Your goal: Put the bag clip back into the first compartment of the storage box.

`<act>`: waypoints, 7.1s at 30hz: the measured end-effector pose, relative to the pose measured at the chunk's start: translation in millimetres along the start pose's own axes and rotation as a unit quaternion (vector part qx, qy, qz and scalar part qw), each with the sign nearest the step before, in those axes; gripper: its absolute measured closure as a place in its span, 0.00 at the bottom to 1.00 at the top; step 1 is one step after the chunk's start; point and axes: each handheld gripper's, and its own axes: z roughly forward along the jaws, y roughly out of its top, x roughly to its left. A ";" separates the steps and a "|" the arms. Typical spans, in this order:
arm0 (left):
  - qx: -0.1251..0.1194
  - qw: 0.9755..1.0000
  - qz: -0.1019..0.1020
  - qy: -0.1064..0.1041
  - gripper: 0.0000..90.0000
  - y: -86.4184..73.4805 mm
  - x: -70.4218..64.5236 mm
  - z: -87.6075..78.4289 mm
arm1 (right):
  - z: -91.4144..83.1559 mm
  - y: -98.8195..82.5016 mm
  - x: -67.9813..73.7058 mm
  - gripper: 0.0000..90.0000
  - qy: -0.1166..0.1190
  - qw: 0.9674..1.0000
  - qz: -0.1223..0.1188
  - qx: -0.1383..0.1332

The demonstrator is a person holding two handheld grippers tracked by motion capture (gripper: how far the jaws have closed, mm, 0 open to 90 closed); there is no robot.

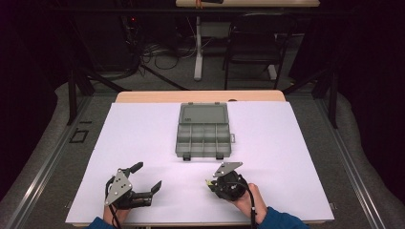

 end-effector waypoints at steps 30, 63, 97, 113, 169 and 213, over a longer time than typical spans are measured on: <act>0.002 1.000 0.001 -0.002 0.11 0.1 0.0 0.9 | -16.9 5.3 -14.3 0.90 -0.025 0.999 -0.004 -0.036; 0.005 1.000 -0.002 0.000 0.11 -0.7 0.7 1.3 | -19.9 36.2 -29.4 0.90 -0.043 0.997 -0.016 -0.055; 0.004 1.000 -0.001 0.000 0.11 -0.8 0.4 1.3 | -5.5 73.6 -44.0 0.90 -0.040 0.997 -0.020 -0.057; 0.004 1.000 0.000 0.000 0.11 -0.7 0.6 1.0 | 6.5 90.7 -51.3 0.90 -0.041 0.998 -0.017 -0.050; 0.000 1.000 -0.003 -0.001 0.11 -0.7 0.3 -0.2 | 37.8 138.9 -70.6 0.89 -0.036 0.999 0.001 -0.024; 0.000 1.000 -0.003 -0.002 0.11 -0.6 1.1 -1.4 | 67.2 172.9 -83.3 0.89 -0.045 0.998 0.046 -0.025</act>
